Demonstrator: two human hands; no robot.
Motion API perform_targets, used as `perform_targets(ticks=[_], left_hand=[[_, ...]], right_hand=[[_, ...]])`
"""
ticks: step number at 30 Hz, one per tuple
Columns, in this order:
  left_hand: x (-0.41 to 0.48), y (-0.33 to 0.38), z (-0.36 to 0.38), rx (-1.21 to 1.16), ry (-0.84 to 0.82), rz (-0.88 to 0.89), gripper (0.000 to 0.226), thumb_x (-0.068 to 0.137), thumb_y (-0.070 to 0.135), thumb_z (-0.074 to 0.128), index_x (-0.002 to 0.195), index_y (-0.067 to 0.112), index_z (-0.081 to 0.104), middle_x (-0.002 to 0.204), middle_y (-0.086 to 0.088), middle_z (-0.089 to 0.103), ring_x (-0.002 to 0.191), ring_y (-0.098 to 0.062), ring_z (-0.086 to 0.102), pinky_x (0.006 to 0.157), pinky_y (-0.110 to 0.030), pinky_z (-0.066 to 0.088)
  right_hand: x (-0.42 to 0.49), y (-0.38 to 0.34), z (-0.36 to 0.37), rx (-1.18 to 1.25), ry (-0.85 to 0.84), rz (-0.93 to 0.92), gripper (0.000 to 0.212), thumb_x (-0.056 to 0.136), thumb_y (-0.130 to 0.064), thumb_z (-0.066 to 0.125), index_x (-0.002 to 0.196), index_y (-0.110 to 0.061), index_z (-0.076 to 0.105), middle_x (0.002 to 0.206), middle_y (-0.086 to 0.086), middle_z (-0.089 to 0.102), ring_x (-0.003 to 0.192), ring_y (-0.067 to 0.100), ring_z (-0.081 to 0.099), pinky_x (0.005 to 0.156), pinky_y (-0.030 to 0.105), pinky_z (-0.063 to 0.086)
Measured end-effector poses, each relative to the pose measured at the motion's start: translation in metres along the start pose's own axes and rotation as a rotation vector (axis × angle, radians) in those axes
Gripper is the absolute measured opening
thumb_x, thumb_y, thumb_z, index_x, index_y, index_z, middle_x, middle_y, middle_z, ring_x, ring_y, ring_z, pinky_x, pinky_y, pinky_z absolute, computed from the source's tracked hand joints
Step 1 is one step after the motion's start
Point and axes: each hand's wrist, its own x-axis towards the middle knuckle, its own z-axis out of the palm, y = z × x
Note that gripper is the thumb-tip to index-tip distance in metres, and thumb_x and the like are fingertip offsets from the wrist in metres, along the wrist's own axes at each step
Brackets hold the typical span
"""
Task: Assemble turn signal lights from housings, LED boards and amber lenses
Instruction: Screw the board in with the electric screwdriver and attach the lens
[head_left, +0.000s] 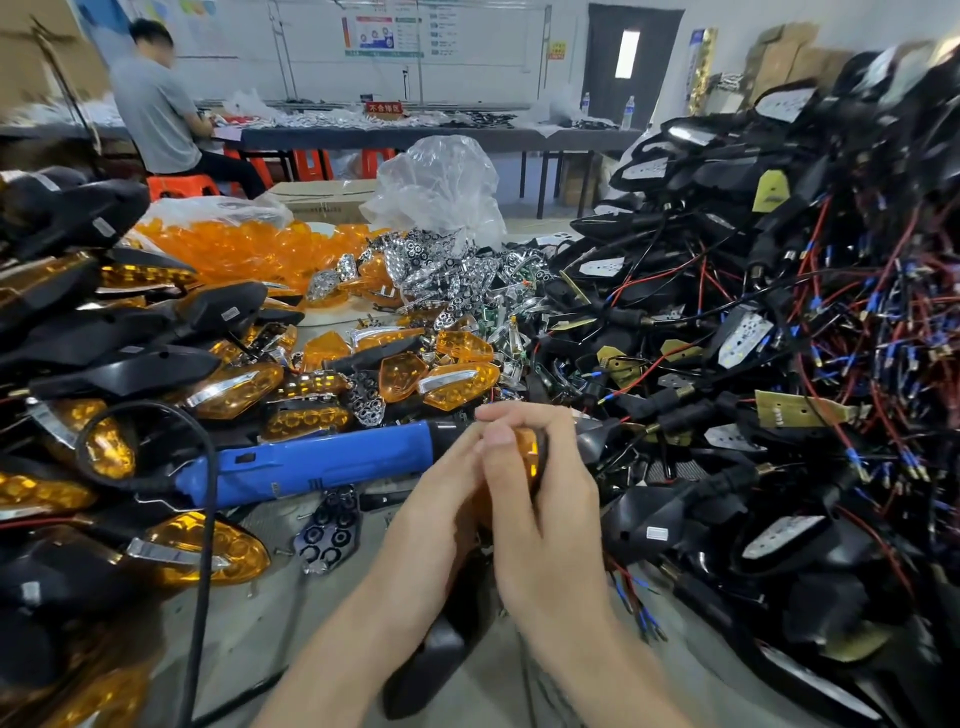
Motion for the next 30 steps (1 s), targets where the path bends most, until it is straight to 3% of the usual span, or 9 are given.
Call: perform_targets(ticks=[4,8,13,16,19,23,25,27,30], left_hand=[[0.003,-0.004,0.001,0.109,0.108,0.011,0.023,0.085,0.046,0.053,0.072,0.050,0.071,0.071,0.018,0.070,0.071,0.003,0.066,0.067,-0.014,0.050],[0.002,-0.005,-0.001,-0.049,0.133,-0.007,0.033,0.059,0.063,0.059,0.067,0.036,0.075,0.066,0.009,0.070,0.063,-0.002,0.067,0.056,-0.015,0.052],[0.006,-0.014,-0.005,-0.005,0.128,0.033,0.034,0.069,0.063,0.057,0.079,0.038,0.077,0.074,0.009,0.074,0.071,-0.003,0.071,0.061,-0.015,0.053],[0.008,-0.017,-0.005,0.087,0.121,0.027,0.030,0.085,0.059,0.052,0.092,0.043,0.076,0.089,0.012,0.076,0.088,-0.001,0.071,0.072,-0.017,0.055],[0.009,-0.018,-0.003,0.255,0.021,0.035,0.035,0.102,0.053,0.038,0.117,0.040,0.066,0.110,0.012,0.072,0.109,-0.001,0.065,0.088,-0.020,0.052],[0.007,-0.016,-0.004,0.279,-0.003,0.022,0.034,0.100,0.053,0.039,0.119,0.039,0.064,0.111,0.007,0.071,0.107,-0.006,0.065,0.089,-0.021,0.050],[0.006,-0.014,-0.003,0.230,-0.002,0.013,0.034,0.101,0.050,0.040,0.118,0.035,0.066,0.111,0.002,0.071,0.110,-0.012,0.065,0.095,-0.029,0.050],[0.006,-0.013,-0.003,0.171,0.016,0.007,0.038,0.099,0.050,0.042,0.116,0.027,0.067,0.100,-0.006,0.071,0.101,-0.021,0.066,0.097,-0.048,0.051],[0.005,-0.014,-0.001,0.146,0.025,0.002,0.048,0.095,0.049,0.042,0.112,0.011,0.066,0.080,-0.009,0.061,0.081,-0.025,0.059,0.090,-0.059,0.048]], right_hand=[[-0.007,-0.001,0.007,-0.201,0.051,-0.083,0.038,0.103,-0.057,0.033,0.111,-0.028,0.056,0.105,-0.022,0.062,0.097,-0.007,0.060,0.079,0.004,0.039],[-0.006,-0.001,0.013,-0.284,0.063,-0.115,0.028,0.103,-0.046,0.038,0.109,-0.025,0.056,0.097,-0.019,0.063,0.090,-0.006,0.058,0.076,0.004,0.039],[-0.005,0.001,0.012,-0.295,0.072,-0.130,0.026,0.104,-0.047,0.036,0.109,-0.029,0.054,0.096,-0.020,0.063,0.088,-0.002,0.060,0.075,0.009,0.043],[0.000,0.004,0.007,-0.270,0.062,-0.060,0.024,0.101,-0.054,0.035,0.103,-0.037,0.052,0.098,-0.020,0.064,0.087,-0.002,0.062,0.073,0.015,0.045],[0.012,0.007,-0.002,-0.081,0.130,0.106,0.028,0.096,-0.054,0.038,0.094,-0.034,0.057,0.094,-0.021,0.069,0.085,0.002,0.066,0.068,0.016,0.045],[0.019,0.004,-0.010,0.092,0.176,0.121,0.026,0.096,-0.050,0.040,0.088,-0.036,0.061,0.094,-0.013,0.074,0.085,0.005,0.068,0.069,0.010,0.046],[0.021,0.001,-0.010,0.167,0.113,0.152,0.023,0.093,-0.049,0.046,0.085,-0.035,0.063,0.097,-0.008,0.076,0.085,0.007,0.070,0.067,0.017,0.051],[0.022,-0.001,-0.012,0.275,0.019,0.233,0.016,0.086,-0.049,0.055,0.084,-0.036,0.064,0.100,-0.004,0.078,0.078,0.009,0.068,0.048,0.027,0.049],[0.025,-0.001,-0.015,0.391,-0.067,0.326,0.015,0.078,-0.048,0.064,0.083,-0.034,0.067,0.105,-0.001,0.078,0.073,0.009,0.068,0.037,0.019,0.036]])
